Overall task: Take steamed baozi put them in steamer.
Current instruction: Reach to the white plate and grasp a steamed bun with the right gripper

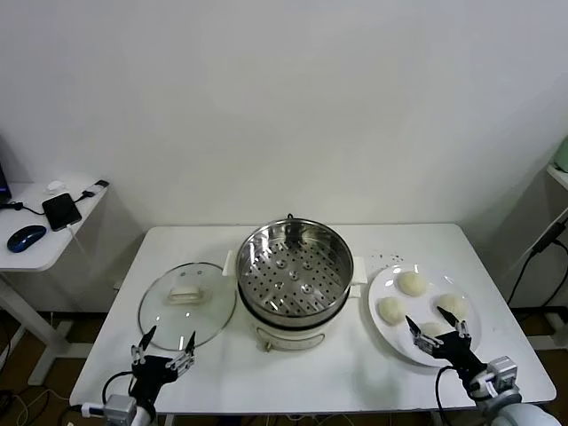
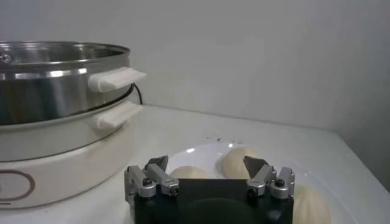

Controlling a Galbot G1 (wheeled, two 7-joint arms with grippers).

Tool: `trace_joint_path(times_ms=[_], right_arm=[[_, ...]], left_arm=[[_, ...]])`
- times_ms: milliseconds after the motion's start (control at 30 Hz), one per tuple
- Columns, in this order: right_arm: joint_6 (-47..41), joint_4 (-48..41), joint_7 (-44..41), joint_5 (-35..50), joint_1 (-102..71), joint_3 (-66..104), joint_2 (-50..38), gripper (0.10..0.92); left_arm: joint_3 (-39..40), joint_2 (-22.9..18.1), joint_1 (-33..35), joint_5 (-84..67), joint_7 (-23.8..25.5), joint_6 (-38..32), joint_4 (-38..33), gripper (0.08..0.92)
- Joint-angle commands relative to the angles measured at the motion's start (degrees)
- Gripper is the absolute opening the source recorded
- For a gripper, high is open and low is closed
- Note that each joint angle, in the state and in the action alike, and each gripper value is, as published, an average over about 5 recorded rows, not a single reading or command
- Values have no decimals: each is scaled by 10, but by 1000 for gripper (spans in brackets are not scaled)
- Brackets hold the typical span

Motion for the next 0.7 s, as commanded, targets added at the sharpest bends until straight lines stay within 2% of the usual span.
trace_joint_path(times_ms=[33, 167, 300, 500, 700], right_arm=[[-16, -6, -1, -3, 18, 7, -23, 823], [-38, -33, -34, -27, 73, 20, -64, 823], [-50, -76, -107, -81, 152, 25, -129, 823], [-52, -141, -278, -197, 278, -6, -241, 823], [-24, -228, -484, -323, 492, -141, -311, 823]], left_arm=[[0, 0, 1, -1, 0, 1, -2, 823], [-1, -1, -1, 0, -4, 0, -2, 823], [-1, -3, 0, 9, -6, -1, -6, 823], [-4, -10, 1, 14, -3, 0, -19, 823], [-5, -17, 3, 17, -6, 0, -26, 823]])
